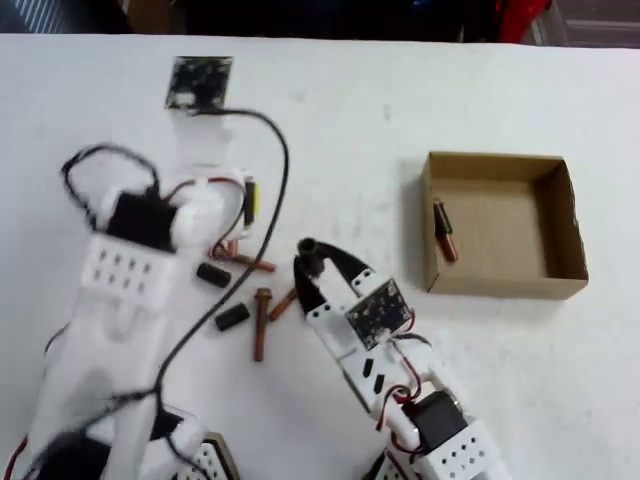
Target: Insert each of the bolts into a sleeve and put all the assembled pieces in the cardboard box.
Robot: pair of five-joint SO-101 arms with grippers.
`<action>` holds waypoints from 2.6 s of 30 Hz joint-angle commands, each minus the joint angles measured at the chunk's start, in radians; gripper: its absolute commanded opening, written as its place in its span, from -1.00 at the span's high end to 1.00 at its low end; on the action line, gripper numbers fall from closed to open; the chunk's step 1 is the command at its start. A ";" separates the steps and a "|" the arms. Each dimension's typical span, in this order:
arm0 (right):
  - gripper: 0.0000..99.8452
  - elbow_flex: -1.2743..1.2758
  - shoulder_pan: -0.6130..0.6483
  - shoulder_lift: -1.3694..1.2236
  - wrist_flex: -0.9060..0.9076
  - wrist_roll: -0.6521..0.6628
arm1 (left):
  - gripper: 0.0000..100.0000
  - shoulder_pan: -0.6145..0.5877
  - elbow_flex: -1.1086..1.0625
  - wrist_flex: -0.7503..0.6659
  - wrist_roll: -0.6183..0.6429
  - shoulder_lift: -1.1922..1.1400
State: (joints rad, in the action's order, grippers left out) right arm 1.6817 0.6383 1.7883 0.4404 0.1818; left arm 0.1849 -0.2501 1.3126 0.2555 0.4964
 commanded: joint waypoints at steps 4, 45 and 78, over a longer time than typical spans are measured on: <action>0.97 0.008 0.045 0.010 -0.061 -0.008 | 0.96 0.001 -0.199 -0.292 -0.005 0.321; 0.97 0.008 0.042 0.012 -0.058 -0.078 | 0.95 0.236 -0.789 -0.839 0.046 0.840; 0.97 0.008 0.042 0.013 -0.054 -0.068 | 0.95 0.282 -0.835 -0.781 0.043 0.840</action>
State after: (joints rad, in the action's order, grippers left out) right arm 1.6817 0.6828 1.7883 0.3882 0.0990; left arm 0.4595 -1.0710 0.5424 0.3122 1.3172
